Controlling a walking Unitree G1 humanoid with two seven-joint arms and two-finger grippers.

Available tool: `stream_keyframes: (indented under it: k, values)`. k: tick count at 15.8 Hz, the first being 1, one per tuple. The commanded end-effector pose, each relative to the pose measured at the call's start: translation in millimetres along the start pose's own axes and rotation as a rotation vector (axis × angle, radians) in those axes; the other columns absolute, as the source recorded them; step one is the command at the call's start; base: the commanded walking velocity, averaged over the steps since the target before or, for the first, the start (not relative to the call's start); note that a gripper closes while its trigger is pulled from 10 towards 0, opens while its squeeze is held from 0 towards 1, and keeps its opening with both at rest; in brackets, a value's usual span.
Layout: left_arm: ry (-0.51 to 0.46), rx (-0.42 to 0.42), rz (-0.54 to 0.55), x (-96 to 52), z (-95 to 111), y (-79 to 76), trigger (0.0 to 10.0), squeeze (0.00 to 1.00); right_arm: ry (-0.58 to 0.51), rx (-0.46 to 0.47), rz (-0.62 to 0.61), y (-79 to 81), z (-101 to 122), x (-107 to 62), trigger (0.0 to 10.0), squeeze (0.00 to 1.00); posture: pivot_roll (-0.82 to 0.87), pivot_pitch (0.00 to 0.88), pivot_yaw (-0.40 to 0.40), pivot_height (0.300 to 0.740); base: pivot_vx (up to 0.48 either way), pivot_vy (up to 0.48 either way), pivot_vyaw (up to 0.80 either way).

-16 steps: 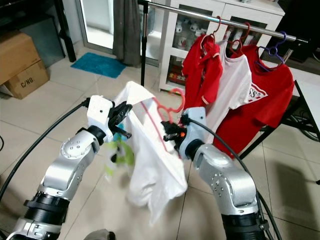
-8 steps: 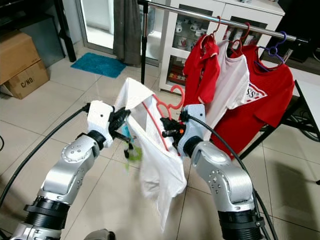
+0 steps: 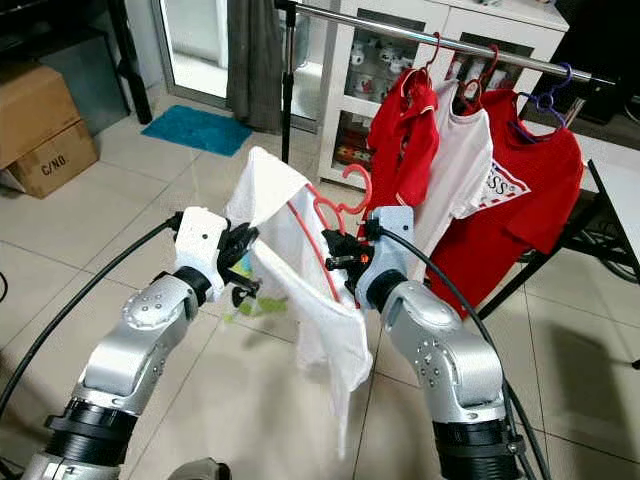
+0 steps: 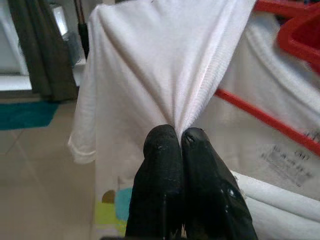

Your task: Hang hanger

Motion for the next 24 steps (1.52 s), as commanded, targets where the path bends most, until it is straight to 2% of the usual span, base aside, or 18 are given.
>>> stream_keyframes:
  k: [1,2,3,5,6,11,14,15,16,17,18,20,21,24]
  values:
    - [0.014,0.002,0.016,-1.8,-1,1.7,0.0,0.00,-0.080,-0.018,-0.037,-7.7,16,-2.3,10.0,0.00,-0.03,0.000,-0.066,0.740,0.000,0.000,0.00]
    - [0.006,-0.005,0.010,-1.3,0,0.5,2.6,0.00,-0.081,-0.019,-0.043,-8.0,16,-2.0,10.0,0.00,-0.03,0.000,-0.066,0.740,0.000,0.000,0.00]
    - [-0.010,-0.038,-0.013,-0.9,2,-3.2,10.0,0.00,-0.083,-0.018,-0.049,-7.7,16,-1.2,10.0,0.00,-0.02,0.000,-0.065,0.740,0.000,0.000,0.00]
    - [-0.003,-0.053,-0.045,-1.7,2,-7.1,10.0,0.00,-0.077,-0.037,-0.050,-7.3,14,-0.3,10.0,0.00,-0.02,0.000,-0.063,0.740,0.000,0.000,0.00]
    - [-0.005,-0.072,-0.063,-3.7,2,-6.8,10.0,1.00,-0.080,-0.042,-0.066,-9.4,14,-0.1,10.0,0.00,-0.02,0.000,-0.061,0.740,0.000,0.000,0.00]
    - [-0.012,-0.107,-0.148,-23.1,2,-0.6,10.0,1.00,-0.065,-0.079,-0.121,-18.8,9,-1.0,10.0,0.00,-0.02,0.000,-0.059,0.740,0.000,0.000,0.00]
    - [-0.027,-0.161,0.005,-40.6,-2,20.4,10.0,1.00,-0.066,-0.138,-0.178,-24.6,5,-4.2,10.0,0.00,-0.02,0.000,-0.058,0.740,0.000,0.000,0.00]
    - [-0.015,-0.125,0.064,-49.8,-6,27.4,10.0,0.00,-0.034,-0.164,-0.208,-27.7,1,-6.6,10.0,0.00,-0.02,0.000,-0.060,0.740,0.000,0.000,0.00]
    - [-0.016,-0.113,0.083,-53.6,-7,29.8,10.0,0.00,-0.032,-0.184,-0.209,-28.0,0,-7.3,10.0,0.00,-0.02,0.000,-0.064,0.740,0.000,0.000,0.00]
    - [-0.023,-0.107,0.128,-64.7,-8,34.2,10.0,0.00,-0.072,-0.155,-0.263,-32.9,2,-11.6,10.0,0.00,-0.01,0.000,-0.075,0.740,0.000,0.000,0.00]
    - [-0.037,-0.118,0.131,-68.3,-7,34.6,10.0,0.00,-0.085,-0.150,-0.282,-35.1,2,-12.7,10.0,0.00,-0.01,0.000,-0.079,0.740,0.000,0.000,0.00]
    - [-0.012,-0.109,0.200,-75.1,-11,39.0,10.0,0.00,-0.031,-0.194,-0.272,-36.4,-12,-16.6,10.0,0.00,0.00,0.000,-0.088,0.740,0.287,0.000,0.00]
    - [0.027,-0.062,0.220,-79.4,-17,39.5,10.0,0.00,-0.021,-0.173,-0.288,-37.9,-21,-19.4,10.0,0.00,0.01,0.000,-0.086,0.740,0.330,0.000,0.79]
    - [0.050,-0.040,0.215,-83.7,-23,35.3,10.0,0.00,-0.016,-0.170,-0.300,-35.6,-27,-19.6,10.0,0.00,0.01,0.000,-0.080,0.740,0.339,0.000,0.80]
Point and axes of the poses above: a point about 5 cm out from each wrist's last joint towards the gripper, its own x axis pointing out of the wrist towards the gripper, its own z axis along the axis of the wrist's last joint, y = z × x, the point moved 1 cm from there along x, pointing out of the wrist towards the gripper, and after that the axes turned 1 degree about -x, right-handed, at the moved point
